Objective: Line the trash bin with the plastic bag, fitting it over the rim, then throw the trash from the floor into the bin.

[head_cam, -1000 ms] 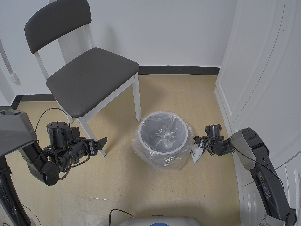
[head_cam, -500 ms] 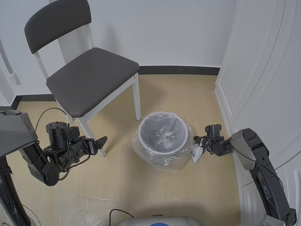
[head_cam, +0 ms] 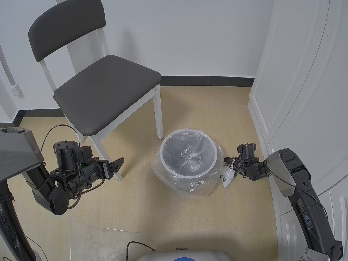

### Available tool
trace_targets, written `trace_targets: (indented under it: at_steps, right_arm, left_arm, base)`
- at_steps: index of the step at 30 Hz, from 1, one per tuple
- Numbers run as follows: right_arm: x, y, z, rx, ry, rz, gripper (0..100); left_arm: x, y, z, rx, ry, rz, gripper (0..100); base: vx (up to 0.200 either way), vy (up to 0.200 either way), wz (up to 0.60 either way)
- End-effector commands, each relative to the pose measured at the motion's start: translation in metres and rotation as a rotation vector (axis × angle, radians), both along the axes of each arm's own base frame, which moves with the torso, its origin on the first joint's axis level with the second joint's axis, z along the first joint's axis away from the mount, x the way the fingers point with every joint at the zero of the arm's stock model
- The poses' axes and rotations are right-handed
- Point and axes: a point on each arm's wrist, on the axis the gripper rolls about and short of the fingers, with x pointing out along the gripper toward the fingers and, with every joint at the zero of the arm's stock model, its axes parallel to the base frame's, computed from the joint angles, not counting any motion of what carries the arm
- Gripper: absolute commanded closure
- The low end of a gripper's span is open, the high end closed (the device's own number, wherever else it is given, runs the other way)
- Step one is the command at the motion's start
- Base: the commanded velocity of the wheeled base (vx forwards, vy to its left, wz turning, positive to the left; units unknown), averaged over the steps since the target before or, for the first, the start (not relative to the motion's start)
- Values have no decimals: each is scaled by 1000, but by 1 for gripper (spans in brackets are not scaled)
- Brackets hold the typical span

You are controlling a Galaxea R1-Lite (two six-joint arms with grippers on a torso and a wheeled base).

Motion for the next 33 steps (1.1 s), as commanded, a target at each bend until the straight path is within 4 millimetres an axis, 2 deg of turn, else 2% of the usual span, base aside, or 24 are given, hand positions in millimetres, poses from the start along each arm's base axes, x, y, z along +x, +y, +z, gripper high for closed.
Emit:
trace_targets:
  at_steps: [1,11,15,16,17,18,21,22,23,25,27,29,30,33]
  right_arm:
    - [-1,0,-1,-1,8,0,100]
    - [0,0,-1,-47,10,23,100]
    - [3,1,13,-173,-34,20,100]
    - [5,3,22,-194,-62,27,100]
    - [10,5,46,-217,-124,38,100]
    - [8,7,59,-236,-141,52,100]
    - [-7,18,94,-307,-157,117,100]
    - [-17,26,114,-346,-167,157,100]
    - [-19,26,116,-351,-168,161,100]
    - [-45,43,157,-432,-193,249,100]
    - [-63,50,177,-495,-193,304,100]
    - [-82,49,197,-590,-185,361,100]
    - [-83,49,199,-598,-184,366,100]
    - [-117,40,233,-798,-177,468,100]
  left_arm:
    - [0,0,1,-1,-2,0,0]
    - [-2,0,4,-3,-10,0,0]
    - [-5,2,15,-11,-42,2,0]
    - [-6,2,18,-13,-51,4,0]
    - [-9,3,22,-14,-62,5,0]
    - [-11,4,25,-11,-73,4,0]
    - [-16,6,33,16,-103,-2,0]
    - [-22,7,39,23,-118,-8,0]
    - [-22,7,39,24,-118,-9,0]
    - [-34,7,51,16,-151,-20,0]
    - [-41,6,55,12,-164,-29,0]
    - [-48,4,62,9,-184,-39,0]
    - [-49,5,62,8,-185,-39,0]
    - [-62,7,77,-4,-236,-44,0]
  base:
    - [0,0,0]
    - [0,0,0]
    - [0,0,0]
    - [0,0,0]
    - [0,0,0]
    - [0,0,0]
    - [0,0,0]
    - [0,0,0]
    - [0,0,0]
    - [0,0,0]
    - [0,0,0]
    - [0,0,0]
    - [0,0,0]
    - [0,0,0]
